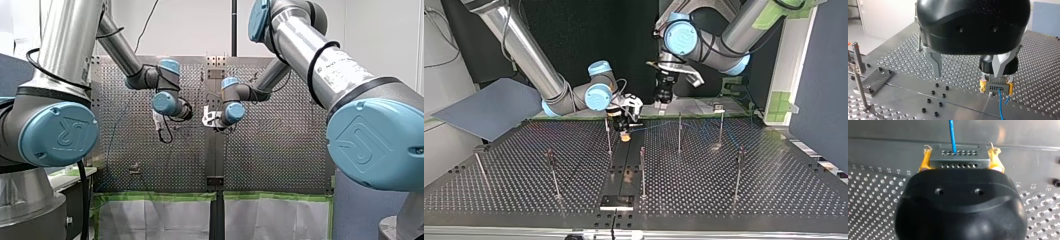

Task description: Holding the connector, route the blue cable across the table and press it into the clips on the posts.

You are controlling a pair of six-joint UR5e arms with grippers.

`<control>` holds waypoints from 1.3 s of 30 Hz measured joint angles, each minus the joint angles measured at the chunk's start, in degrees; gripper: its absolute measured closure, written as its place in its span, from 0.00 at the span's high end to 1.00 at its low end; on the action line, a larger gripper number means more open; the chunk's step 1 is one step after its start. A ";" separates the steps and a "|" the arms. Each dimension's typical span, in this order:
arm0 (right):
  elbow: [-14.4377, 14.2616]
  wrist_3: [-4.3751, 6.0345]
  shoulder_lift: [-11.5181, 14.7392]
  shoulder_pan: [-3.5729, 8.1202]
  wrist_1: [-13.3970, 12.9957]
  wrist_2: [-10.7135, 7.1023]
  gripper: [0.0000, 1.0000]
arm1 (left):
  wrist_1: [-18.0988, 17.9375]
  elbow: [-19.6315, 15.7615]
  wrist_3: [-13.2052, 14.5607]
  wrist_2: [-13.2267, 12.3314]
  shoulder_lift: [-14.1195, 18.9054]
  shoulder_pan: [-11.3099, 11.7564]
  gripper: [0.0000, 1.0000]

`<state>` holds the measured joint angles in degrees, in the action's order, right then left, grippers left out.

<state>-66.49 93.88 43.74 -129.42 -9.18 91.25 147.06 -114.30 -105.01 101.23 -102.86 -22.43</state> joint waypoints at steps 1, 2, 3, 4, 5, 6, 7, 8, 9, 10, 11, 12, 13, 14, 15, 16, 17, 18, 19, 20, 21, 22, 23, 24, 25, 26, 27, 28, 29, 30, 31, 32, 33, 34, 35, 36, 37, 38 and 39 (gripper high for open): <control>0.00 0.00 0.00 0.00 0.01 0.00 0.00 | 0.16 0.38 0.21 0.27 -0.37 -0.01 1.00; 0.00 0.00 0.00 0.00 0.02 -0.01 0.00 | 0.41 0.87 0.54 0.64 -0.85 -0.01 1.00; 0.00 0.00 0.00 0.00 0.02 -0.01 0.00 | 0.60 1.24 0.84 0.95 -1.22 -0.01 1.00; 0.00 0.00 0.00 0.00 0.03 0.00 0.00 | 0.78 1.62 1.18 1.30 -1.60 0.00 1.00; 0.00 0.00 -0.01 0.00 0.03 -0.01 0.00 | 0.95 2.16 1.67 1.82 -2.14 -0.01 1.00; 0.00 0.00 0.00 0.00 0.03 -0.01 0.00 | 1.03 2.58 2.06 2.23 -2.56 0.01 1.00; 0.00 0.00 -0.01 0.00 0.03 0.00 0.00 | 1.11 3.00 2.43 2.63 -2.98 0.05 1.00; 0.00 0.00 0.00 0.00 0.01 0.01 0.00 | 1.24 3.58 2.82 3.20 -3.56 0.16 1.00; 0.00 0.00 0.00 0.01 0.00 0.02 0.00 | 1.37 4.05 3.03 3.67 -4.04 0.27 1.00; 0.00 0.00 0.00 0.03 -0.01 0.04 0.00 | 1.49 4.56 3.18 4.09 -4.53 0.40 1.00; 0.00 0.00 0.00 0.05 -0.04 0.05 0.00 | 1.62 5.20 3.31 4.51 -5.19 0.59 1.00; 0.00 0.00 0.00 0.09 -0.07 0.06 0.00 | 1.68 5.67 3.37 4.71 -5.66 0.72 1.00; 0.00 0.00 0.00 0.11 -0.09 0.07 0.00 | 1.72 6.11 3.43 4.81 -6.11 0.82 1.00; 0.00 0.00 0.00 0.14 -0.11 0.07 0.00 | 1.76 6.56 3.48 4.81 -6.69 0.91 1.00; 0.00 0.00 0.00 0.17 -0.12 0.07 0.00 | 1.79 6.80 3.52 4.78 -7.12 0.95 1.00; 0.00 0.00 0.00 0.20 -0.13 0.08 0.00 | 1.79 6.98 3.57 4.77 -7.53 0.97 1.00; 0.00 0.00 -0.01 0.23 -0.13 0.08 0.00 | 1.77 7.14 3.65 4.80 -8.04 0.96 1.00; 0.00 0.00 -0.01 0.26 -0.14 0.07 0.00 | 1.74 7.21 3.70 4.85 -8.46 0.96 1.00; 0.00 0.00 0.00 0.28 -0.14 0.08 0.00 | 1.68 7.26 3.74 4.91 -8.89 0.96 1.00; 0.00 0.00 -0.01 0.30 -0.14 0.08 0.00 | 1.52 7.31 3.77 4.96 -9.49 0.97 1.00; 0.00 0.00 0.00 0.30 -0.14 0.08 0.00 | 1.40 7.36 3.77 5.00 -9.99 1.00 1.00; 0.00 0.00 0.00 0.31 -0.14 0.08 0.00 | 1.30 7.41 3.78 5.08 -10.51 1.03 1.00; 0.00 0.00 0.01 0.32 -0.14 0.08 0.00 | 1.20 7.46 3.77 5.28 -11.18 1.07 1.00; 0.00 0.00 0.01 0.33 -0.14 0.08 0.00 | 1.13 7.49 3.76 5.49 -11.64 1.09 1.00; 0.00 0.00 0.01 0.33 -0.15 0.08 0.00 | 1.04 7.50 3.74 5.68 -12.03 1.10 1.00; 0.00 0.00 0.00 0.34 -0.14 0.08 0.00 | 0.84 7.51 3.71 5.92 -12.41 1.11 1.00; 0.00 0.00 0.01 0.34 -0.16 0.08 0.00 | 0.59 7.54 3.65 6.08 -12.62 1.11 1.00; 0.00 0.00 0.00 0.35 -0.17 0.10 0.00 | 0.32 7.62 3.54 6.22 -12.77 1.13 1.00; 0.00 0.00 0.01 0.35 -0.19 0.12 0.00 | 0.00 7.77 3.37 6.40 -12.90 1.15 1.00; 0.00 0.00 0.01 0.35 -0.21 0.13 0.00 | -0.20 7.93 3.23 6.55 -12.96 1.17 1.00; 0.00 0.00 0.00 0.35 -0.22 0.14 0.00 | -0.36 8.15 3.07 6.75 -13.00 1.18 1.00; 0.00 0.00 0.00 0.35 -0.22 0.14 0.00 | -0.51 8.49 2.89 7.06 -13.03 1.20 1.00; 0.01 0.00 0.00 0.35 -0.23 0.14 0.00 | -0.58 8.76 2.77 7.33 -13.05 1.20 1.00; 0.00 0.00 0.01 0.34 -0.23 0.13 0.00 | -0.62 9.05 2.66 7.63 -13.06 1.21 1.00; 0.00 0.00 0.00 0.35 -0.23 0.12 0.00 | -0.64 9.50 2.50 8.06 -13.07 1.21 1.00; 0.00 0.00 0.00 0.35 -0.23 0.10 0.00 | -0.63 9.87 2.34 8.35 -13.09 1.21 1.00; 0.00 0.00 0.00 0.35 -0.24 0.10 0.00 | -0.58 10.25 2.15 8.60 -13.14 1.21 1.00; 0.00 0.00 0.01 0.35 -0.25 0.11 0.00 | -0.42 10.78 1.85 8.83 -13.25 1.20 1.00; 0.00 0.00 0.01 0.37 -0.27 0.12 0.00 | -0.23 11.17 1.65 8.95 -13.39 1.18 1.00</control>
<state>-66.49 93.88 43.75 -129.05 -9.46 91.37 146.83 -103.13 -103.35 110.18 -116.25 -21.25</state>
